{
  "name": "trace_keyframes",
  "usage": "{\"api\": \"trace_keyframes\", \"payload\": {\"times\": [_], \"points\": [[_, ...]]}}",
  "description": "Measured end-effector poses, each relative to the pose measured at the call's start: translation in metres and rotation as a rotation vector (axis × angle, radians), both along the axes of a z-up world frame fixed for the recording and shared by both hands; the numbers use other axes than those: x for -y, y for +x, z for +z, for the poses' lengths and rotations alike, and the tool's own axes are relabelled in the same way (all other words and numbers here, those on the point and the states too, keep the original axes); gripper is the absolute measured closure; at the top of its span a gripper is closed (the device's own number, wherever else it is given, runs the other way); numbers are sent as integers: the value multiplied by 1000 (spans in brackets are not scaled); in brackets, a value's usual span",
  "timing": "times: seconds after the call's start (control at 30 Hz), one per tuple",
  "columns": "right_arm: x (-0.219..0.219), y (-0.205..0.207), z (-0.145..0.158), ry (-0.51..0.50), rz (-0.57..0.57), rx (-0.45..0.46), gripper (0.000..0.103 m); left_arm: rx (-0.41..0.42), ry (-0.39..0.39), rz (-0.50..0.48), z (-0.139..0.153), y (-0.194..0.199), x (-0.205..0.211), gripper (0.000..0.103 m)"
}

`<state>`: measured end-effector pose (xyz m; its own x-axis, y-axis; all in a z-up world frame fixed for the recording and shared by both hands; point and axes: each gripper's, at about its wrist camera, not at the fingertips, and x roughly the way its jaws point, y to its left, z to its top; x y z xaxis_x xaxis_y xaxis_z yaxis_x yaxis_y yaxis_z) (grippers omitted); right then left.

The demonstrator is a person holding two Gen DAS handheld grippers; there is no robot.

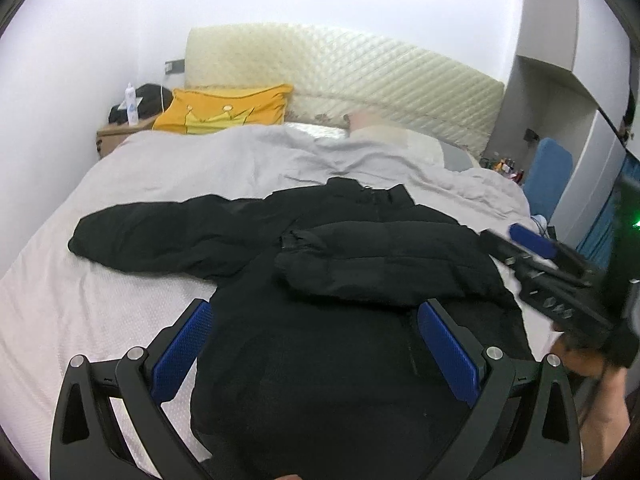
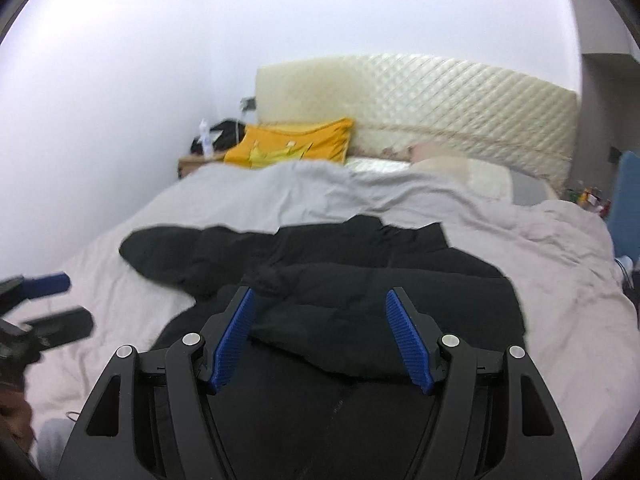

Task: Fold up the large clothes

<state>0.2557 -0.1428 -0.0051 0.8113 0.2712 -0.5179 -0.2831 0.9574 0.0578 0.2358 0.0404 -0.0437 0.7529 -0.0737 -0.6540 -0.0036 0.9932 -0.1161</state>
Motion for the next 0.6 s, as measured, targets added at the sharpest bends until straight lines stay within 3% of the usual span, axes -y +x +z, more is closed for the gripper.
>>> {"api": "trace_keyframes", "payload": {"times": [0.2, 0.33, 0.6], "points": [[32, -53, 26, 45, -83, 40, 36, 33, 21, -24, 13, -28, 20, 0], [46, -95, 35, 66, -117, 105, 31, 38, 35, -32, 12, -42, 31, 0], [67, -152, 12, 84, -185, 176, 31, 60, 55, -86, 1, -70, 56, 1]]}}
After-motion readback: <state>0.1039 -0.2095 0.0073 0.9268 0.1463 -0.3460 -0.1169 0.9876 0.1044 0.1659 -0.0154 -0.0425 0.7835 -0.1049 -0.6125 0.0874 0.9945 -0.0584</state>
